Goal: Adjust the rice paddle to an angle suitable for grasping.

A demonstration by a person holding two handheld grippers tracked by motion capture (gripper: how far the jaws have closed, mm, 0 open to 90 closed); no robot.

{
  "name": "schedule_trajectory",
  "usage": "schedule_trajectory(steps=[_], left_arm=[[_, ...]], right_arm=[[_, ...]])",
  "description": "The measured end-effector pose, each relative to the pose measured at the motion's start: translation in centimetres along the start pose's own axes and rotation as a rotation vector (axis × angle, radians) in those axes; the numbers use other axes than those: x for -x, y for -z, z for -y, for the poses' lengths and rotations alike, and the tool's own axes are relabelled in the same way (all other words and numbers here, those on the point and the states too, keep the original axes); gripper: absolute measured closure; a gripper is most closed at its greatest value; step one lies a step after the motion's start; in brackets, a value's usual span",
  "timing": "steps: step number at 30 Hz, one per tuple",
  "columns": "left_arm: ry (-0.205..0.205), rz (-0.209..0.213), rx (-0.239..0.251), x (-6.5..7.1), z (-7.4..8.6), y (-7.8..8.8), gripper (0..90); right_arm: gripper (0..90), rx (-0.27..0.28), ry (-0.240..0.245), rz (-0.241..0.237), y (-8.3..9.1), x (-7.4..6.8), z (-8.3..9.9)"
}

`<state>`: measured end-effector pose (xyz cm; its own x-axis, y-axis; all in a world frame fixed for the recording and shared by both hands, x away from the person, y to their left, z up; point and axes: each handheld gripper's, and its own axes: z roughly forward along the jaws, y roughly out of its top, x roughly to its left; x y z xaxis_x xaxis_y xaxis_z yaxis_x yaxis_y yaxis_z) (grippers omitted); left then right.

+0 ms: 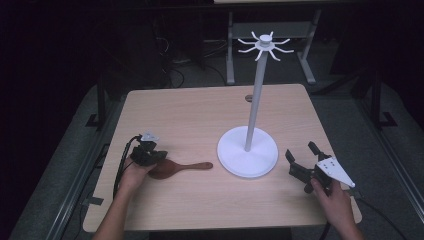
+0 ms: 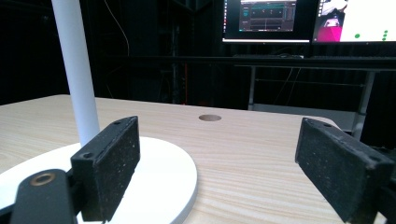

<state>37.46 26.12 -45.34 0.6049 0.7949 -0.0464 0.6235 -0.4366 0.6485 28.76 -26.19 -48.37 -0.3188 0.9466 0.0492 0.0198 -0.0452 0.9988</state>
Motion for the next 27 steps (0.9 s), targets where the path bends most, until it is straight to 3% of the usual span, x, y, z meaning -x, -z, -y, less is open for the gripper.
schedule_trajectory(steps=[9, 21, 27], left_arm=[[-0.014, 0.013, -0.021, 0.4, 0.8, 0.8, 90.0], [-0.054, 0.059, -0.042, 2.1, 2.6, 2.7, 90.0], [-0.050, 0.081, -0.042, 2.9, 3.6, 3.4, 90.0]], right_arm=[[13.5, 0.000, 0.002, 0.000, 0.0, 0.0, 0.0], [13.5, 0.000, 0.000, 0.000, 0.0, 0.0, 0.0], [13.5, 0.001, 0.004, 0.000, 0.0, 0.0, 0.0]])
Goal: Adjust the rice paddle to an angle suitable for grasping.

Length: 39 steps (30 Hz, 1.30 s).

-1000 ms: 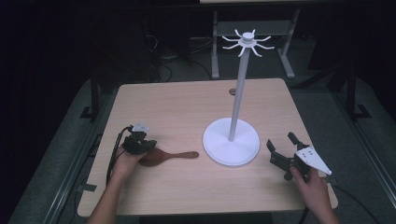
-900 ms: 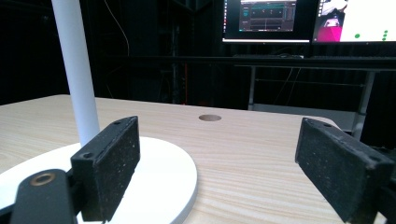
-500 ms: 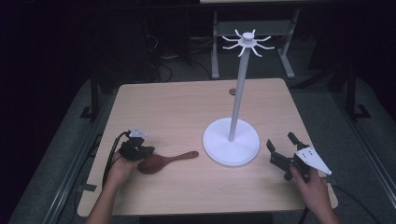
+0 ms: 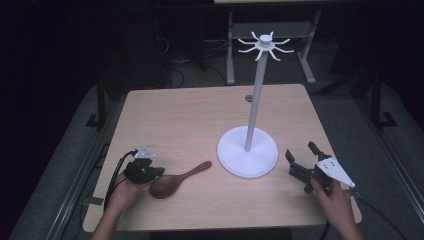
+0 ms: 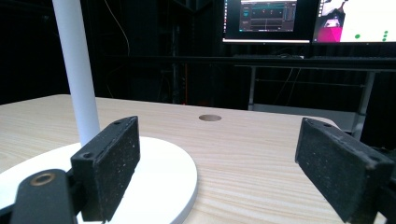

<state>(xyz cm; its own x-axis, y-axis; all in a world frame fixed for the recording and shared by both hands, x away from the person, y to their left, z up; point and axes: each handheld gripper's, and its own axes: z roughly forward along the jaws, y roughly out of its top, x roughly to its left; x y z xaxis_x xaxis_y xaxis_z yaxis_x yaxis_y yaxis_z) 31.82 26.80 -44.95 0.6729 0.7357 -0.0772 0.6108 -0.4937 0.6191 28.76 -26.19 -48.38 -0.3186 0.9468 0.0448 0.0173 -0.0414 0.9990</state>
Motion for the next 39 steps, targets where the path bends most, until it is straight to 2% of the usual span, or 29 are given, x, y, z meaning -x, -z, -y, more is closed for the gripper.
schedule_trajectory(steps=[6, 7, 8, 9, 10, 12, 13, 14, 15, 18, 22, 27, 30, 34, 39], left_arm=[[0.001, 0.014, 0.007, 0.7, 0.8, 0.6, 90.0], [-0.011, 0.013, 0.006, 0.8, 0.9, 0.7, 90.0], [0.001, 0.019, 0.009, 1.0, 1.0, 0.8, 90.0], [-0.009, 0.019, 0.009, 1.1, 1.1, 0.8, 90.0], [0.002, 0.027, 0.009, 1.2, 1.2, 0.9, 90.0], [-0.008, 0.034, 0.009, 1.4, 1.3, 1.0, 90.0], [0.004, 0.039, 0.012, 1.6, 1.4, 1.0, 90.0], [-0.007, 0.042, 0.007, 1.7, 1.4, 1.0, 90.0], [0.003, 0.050, 0.006, 1.9, 1.5, 1.0, 90.0], [-0.002, 0.055, 0.000, 2.2, 1.7, 1.1, 90.0], [0.013, 0.066, -0.002, 2.5, 2.1, 1.2, 90.0], [0.022, 0.060, 0.022, 2.3, 1.8, 1.7, 90.0], [0.015, 0.060, 0.016, 2.5, 1.3, 2.0, 89.6], [0.018, 0.067, -0.005, 2.5, 0.5, 2.2, 84.3], [-0.004, 0.060, -0.014, 2.6, -0.5, 2.2, 78.5]], right_arm=[[13.5, 0.001, 0.002, 0.000, 0.0, 0.0, 0.0], [13.5, 0.001, 0.002, 0.000, 0.0, 0.0, 0.0], [13.5, 0.001, 0.002, 0.000, 0.0, 0.0, 0.0], [13.5, 0.001, 0.002, 0.000, 0.0, 0.0, 0.0], [13.5, 0.001, 0.002, 0.000, 0.0, 0.0, 0.0], [13.5, 0.001, 0.002, 0.000, 0.0, 0.0, 0.0], [13.5, 0.001, 0.003, 0.000, 0.0, 0.0, 0.0], [13.5, 0.001, 0.003, 0.000, 0.0, 0.0, 0.0], [13.5, 0.001, 0.002, 0.000, 0.0, 0.0, 0.0], [13.5, 0.001, 0.002, -0.001, 0.0, 0.0, 0.0], [13.5, 0.001, 0.002, 0.000, 0.0, 0.0, 0.0], [13.5, 0.002, 0.004, 0.000, 0.0, 0.0, 0.0], [13.5, 0.001, 0.003, 0.000, 0.0, 0.0, 0.0], [13.5, 0.001, 0.002, 0.000, 0.0, 0.0, 0.0], [13.5, 0.000, 0.001, 0.001, 0.0, 0.0, 0.0]])
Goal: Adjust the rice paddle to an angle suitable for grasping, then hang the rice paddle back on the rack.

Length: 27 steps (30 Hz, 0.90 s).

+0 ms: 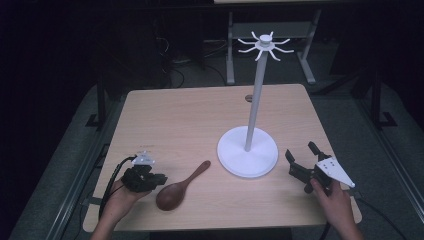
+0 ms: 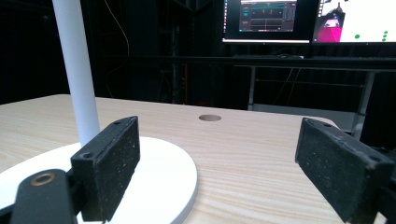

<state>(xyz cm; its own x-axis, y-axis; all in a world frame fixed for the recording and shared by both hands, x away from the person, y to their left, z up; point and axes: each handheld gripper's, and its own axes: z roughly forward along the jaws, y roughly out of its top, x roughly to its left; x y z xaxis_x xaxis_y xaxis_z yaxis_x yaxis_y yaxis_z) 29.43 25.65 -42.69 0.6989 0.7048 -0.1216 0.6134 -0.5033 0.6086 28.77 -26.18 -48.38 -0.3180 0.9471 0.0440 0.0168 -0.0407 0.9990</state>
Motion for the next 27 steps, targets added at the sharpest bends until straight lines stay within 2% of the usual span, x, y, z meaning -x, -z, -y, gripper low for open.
schedule_trajectory(steps=[4, 10, 19, 27], left_arm=[[-0.014, -0.009, -0.014, 0.1, -0.8, 0.0, 70.6], [-0.035, -0.009, -0.057, 0.8, -3.2, -0.3, 55.8], [-0.075, 0.011, -0.101, 2.0, -5.8, -1.6, 50.5], [-0.107, 0.033, -0.150, 3.0, -7.5, -3.1, 50.0]], right_arm=[[13.5, 0.000, -0.001, 0.000, 0.0, 0.0, 0.0], [13.5, -0.001, -0.004, 0.000, 0.0, 0.0, 0.0], [13.5, -0.001, -0.006, 0.000, 0.0, 0.0, 0.0], [13.5, -0.001, -0.007, 0.000, 0.0, 0.0, 0.0]])
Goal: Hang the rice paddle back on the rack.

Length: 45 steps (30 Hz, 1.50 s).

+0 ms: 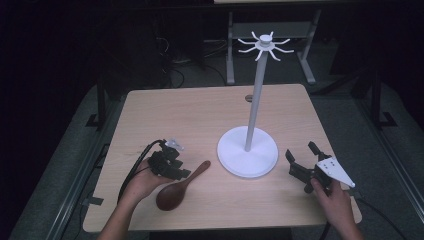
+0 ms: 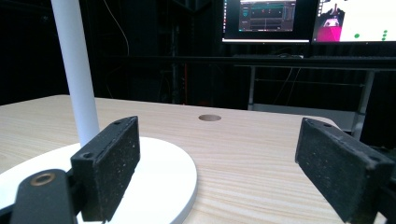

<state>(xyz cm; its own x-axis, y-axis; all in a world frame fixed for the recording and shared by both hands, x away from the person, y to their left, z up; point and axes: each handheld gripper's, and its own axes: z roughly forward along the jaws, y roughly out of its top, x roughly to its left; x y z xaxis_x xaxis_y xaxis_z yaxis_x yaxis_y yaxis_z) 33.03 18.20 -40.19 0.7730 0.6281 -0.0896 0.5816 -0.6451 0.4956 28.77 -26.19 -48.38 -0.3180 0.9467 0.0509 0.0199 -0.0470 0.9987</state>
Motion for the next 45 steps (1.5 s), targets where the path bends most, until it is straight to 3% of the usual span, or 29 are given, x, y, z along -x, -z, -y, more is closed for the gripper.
schedule_trajectory(steps=[11, 15, 28, 45], left_arm=[[-0.015, 0.008, -0.103, 0.6, -1.8, -2.1, 52.8], [-0.003, 0.008, -0.141, 0.8, -2.2, -2.9, 54.5], [0.001, -0.014, -0.250, 0.9, -2.8, -4.6, 62.8], [-0.003, -0.045, -0.292, 0.9, -2.7, -5.4, 71.0]], right_arm=[[13.5, 0.000, -0.001, 0.000, 0.0, 0.0, 0.0], [13.5, 0.000, -0.001, 0.000, 0.0, 0.0, 0.0], [13.5, -0.001, -0.002, -0.001, 0.0, 0.0, 0.0], [13.5, 0.000, 0.001, -0.002, 0.0, 0.0, 0.0]])
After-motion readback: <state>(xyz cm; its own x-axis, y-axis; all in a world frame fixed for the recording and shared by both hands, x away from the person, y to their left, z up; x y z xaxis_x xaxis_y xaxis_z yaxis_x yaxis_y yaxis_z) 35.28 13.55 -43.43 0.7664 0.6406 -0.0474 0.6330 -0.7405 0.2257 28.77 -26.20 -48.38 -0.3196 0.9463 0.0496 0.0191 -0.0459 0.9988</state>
